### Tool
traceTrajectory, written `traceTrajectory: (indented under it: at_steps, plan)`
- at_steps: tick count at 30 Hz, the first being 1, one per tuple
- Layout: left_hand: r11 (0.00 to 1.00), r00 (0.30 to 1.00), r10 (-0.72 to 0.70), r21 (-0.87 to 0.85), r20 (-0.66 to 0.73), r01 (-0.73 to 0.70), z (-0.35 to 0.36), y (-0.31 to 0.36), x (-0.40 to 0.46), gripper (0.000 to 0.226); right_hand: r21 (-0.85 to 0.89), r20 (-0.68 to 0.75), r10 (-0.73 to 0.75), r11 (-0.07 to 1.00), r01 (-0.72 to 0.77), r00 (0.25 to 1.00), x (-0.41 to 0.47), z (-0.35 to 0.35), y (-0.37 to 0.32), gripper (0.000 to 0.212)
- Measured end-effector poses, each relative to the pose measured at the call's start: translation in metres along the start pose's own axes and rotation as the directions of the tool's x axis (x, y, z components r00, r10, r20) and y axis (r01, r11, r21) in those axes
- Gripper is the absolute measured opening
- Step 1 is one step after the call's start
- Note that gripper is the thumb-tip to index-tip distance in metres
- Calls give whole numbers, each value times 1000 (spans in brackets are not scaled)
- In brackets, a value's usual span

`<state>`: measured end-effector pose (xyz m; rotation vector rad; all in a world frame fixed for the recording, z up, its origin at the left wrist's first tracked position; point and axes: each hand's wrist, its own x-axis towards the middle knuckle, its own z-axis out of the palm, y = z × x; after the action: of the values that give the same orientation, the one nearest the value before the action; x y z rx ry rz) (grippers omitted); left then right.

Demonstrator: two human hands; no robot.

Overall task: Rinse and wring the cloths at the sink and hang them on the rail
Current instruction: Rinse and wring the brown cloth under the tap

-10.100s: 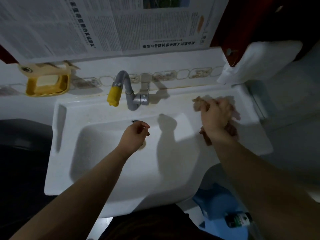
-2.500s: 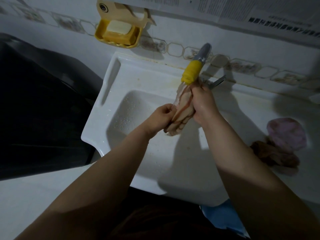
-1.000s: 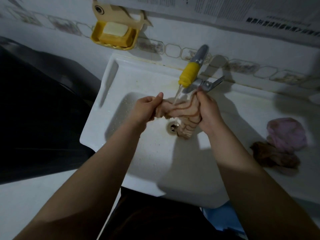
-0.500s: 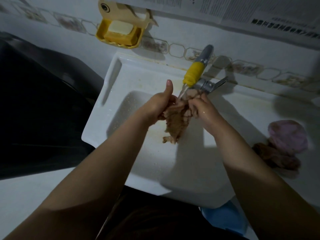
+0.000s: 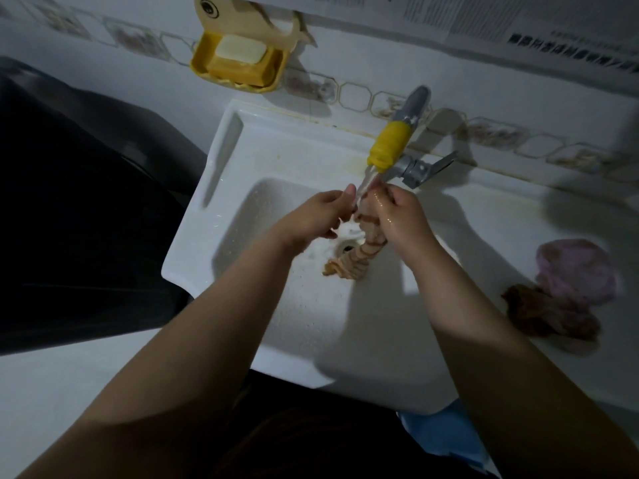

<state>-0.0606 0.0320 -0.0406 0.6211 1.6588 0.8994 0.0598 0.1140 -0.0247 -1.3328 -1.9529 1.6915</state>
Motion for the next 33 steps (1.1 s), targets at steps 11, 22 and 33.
traceTrajectory:
  at_steps: [11, 22, 33]
  plan:
    - [908, 981, 38, -403, -189, -112, 25, -12, -3, 26, -182, -56, -76, 981, 65, 996, -13, 22, -5, 47]
    - [979, 958, 81, -161, -274, -129, 19, 14, -11, 45, -374, -122, -133, 924, 79, 984, -18, 33, -15, 40]
    - [967, 951, 246, -13, -188, -253, 10, 7, -26, 49, -199, -39, 169, 964, -174, 985, 10, 5, -4, 32]
